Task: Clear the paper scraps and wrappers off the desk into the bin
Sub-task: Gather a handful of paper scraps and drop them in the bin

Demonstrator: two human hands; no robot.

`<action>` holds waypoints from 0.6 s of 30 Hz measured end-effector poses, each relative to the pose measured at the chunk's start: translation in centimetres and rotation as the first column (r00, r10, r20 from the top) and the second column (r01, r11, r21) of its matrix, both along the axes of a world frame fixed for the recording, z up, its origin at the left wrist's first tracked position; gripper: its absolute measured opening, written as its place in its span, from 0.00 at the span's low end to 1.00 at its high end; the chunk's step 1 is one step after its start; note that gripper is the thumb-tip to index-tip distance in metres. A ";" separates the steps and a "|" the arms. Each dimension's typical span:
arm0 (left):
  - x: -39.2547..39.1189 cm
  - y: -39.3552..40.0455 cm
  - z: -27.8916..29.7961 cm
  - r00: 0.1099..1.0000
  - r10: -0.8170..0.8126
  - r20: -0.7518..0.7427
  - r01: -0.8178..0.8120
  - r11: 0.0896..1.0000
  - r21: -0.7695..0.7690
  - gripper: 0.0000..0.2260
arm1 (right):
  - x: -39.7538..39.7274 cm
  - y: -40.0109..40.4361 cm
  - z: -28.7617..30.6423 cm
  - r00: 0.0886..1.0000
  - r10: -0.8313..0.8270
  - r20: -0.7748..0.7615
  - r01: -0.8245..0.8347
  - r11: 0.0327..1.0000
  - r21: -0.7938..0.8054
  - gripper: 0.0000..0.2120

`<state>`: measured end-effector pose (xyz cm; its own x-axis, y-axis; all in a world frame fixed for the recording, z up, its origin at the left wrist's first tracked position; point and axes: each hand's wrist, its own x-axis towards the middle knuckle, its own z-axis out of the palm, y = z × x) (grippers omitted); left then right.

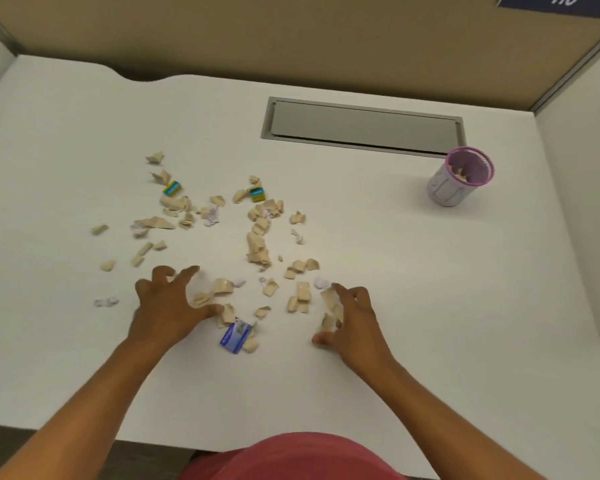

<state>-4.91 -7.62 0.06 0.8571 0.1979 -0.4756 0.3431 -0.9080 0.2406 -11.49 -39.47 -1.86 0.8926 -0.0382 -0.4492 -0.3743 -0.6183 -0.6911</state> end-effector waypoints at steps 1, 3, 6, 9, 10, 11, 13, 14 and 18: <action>-0.5 0.3 -0.4 1.000 -0.014 0.005 0.014 1.000 -0.024 0.42 | 0.6 1.0 -0.2 0.999 -0.031 0.029 0.030 0.999 0.022 0.44; -0.9 0.3 -1.1 0.997 -0.051 0.059 0.056 0.995 -0.084 0.38 | 2.0 2.8 -0.5 0.995 -0.077 0.071 0.076 0.997 0.014 0.38; -0.2 -0.4 -1.6 0.983 -0.091 0.159 0.123 0.971 -0.204 0.33 | 4.5 5.2 -0.6 0.990 -0.079 0.116 0.083 0.996 -0.031 0.34; 1.5 -2.0 -1.6 0.964 -0.119 0.236 0.190 0.933 -0.306 0.30 | 6.8 7.6 -0.3 0.989 -0.048 0.142 0.053 0.998 -0.032 0.33; 2.3 -2.6 -1.4 0.960 -0.124 0.252 0.208 0.916 -0.343 0.29 | 7.5 8.3 -0.1 0.989 -0.037 0.144 0.041 0.999 -0.027 0.34; 3.1 -3.0 -1.3 0.956 -0.130 0.262 0.227 0.895 -0.383 0.28 | 8.1 8.7 0.1 0.989 -0.020 0.147 0.026 0.999 -0.035 0.34; 4.5 -3.0 -0.8 0.952 -0.138 0.273 0.256 0.847 -0.465 0.27 | 9.0 9.0 0.6 0.984 -0.003 0.178 0.017 0.997 -0.074 0.33; 5.1 -2.6 -0.6 0.947 -0.140 0.288 0.272 0.826 -0.493 0.26 | 9.3 8.9 1.0 0.976 -0.026 0.214 0.046 0.995 -0.086 0.32; 6.1 0.9 -0.6 0.885 -0.233 0.403 0.357 0.895 -0.266 0.28 | 10.0 7.4 1.3 0.935 -0.089 0.342 0.182 0.950 -0.252 0.26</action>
